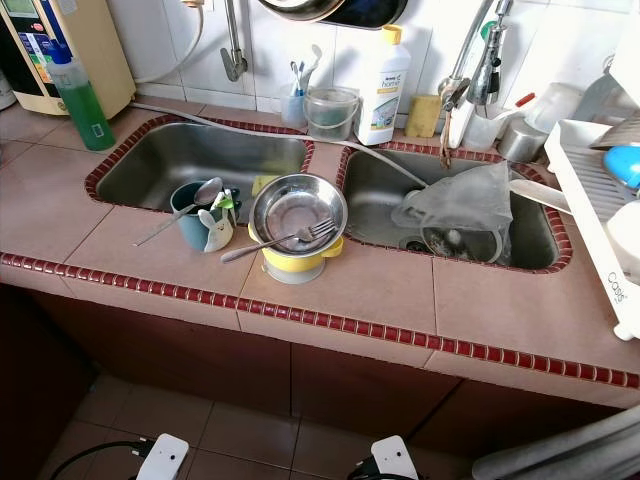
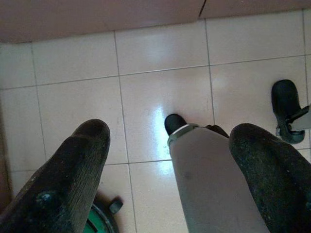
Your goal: Kitchen organization
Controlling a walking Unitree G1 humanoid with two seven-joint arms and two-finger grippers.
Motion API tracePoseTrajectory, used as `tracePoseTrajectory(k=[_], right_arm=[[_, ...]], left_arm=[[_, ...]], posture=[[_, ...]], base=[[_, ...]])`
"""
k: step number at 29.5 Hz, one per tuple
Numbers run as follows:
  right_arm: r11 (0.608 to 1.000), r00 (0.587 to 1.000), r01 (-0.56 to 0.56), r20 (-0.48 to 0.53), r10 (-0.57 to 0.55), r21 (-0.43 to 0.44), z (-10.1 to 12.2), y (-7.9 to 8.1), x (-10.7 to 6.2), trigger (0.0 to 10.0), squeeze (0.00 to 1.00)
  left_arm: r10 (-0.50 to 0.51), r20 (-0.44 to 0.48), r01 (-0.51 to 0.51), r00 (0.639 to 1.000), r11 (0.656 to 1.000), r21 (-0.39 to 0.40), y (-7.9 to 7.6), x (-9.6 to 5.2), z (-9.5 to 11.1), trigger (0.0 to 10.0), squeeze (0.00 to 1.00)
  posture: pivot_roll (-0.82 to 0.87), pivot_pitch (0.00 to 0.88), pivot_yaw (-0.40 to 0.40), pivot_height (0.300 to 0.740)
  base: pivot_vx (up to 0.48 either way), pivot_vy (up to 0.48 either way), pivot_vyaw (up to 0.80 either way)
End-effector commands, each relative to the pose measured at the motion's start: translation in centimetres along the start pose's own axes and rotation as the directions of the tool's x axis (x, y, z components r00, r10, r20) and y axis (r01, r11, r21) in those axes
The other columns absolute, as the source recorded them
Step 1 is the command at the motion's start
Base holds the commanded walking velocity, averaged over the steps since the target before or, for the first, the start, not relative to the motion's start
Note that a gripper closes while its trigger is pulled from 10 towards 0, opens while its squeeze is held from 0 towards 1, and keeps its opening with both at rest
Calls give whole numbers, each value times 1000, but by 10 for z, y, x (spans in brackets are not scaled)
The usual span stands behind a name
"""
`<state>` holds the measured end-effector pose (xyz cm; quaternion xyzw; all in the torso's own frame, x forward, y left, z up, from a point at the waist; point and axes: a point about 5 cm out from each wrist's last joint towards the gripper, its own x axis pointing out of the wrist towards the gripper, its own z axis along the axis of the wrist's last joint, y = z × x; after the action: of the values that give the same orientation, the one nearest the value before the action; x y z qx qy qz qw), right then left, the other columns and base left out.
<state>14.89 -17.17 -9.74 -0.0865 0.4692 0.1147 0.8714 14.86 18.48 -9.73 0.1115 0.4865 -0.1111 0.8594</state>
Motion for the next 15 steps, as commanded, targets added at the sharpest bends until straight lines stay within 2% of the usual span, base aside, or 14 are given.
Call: tracePoseTrajectory(k=[1, 7, 15], right_arm=[[1000, 1000, 10, 7, -10, 17, 0, -2, 0, 10000, 0], [1000, 1000, 7, 13, -7, 19, 0, -1, 0, 10000, 0], [1000, 1000, 0, 24, 0, -3, 1, -1, -1, 10000, 0]], left_arm=[[-7, 4, 7, 1000, 1000, -3, -1, 0, 1, 10000, 0], [-11, 13, 11, 1000, 1000, -18, -1, 0, 1, 10000, 0], [-20, 48, 19, 999, 1000, 15, 1, -1, 3, 10000, 0]], posture=[[-48, 34, 15, 740], [-49, 39, 18, 740], [-47, 53, 21, 740]], base=[[0, 0, 0], [0, 0, 0], [0, 0, 0]])
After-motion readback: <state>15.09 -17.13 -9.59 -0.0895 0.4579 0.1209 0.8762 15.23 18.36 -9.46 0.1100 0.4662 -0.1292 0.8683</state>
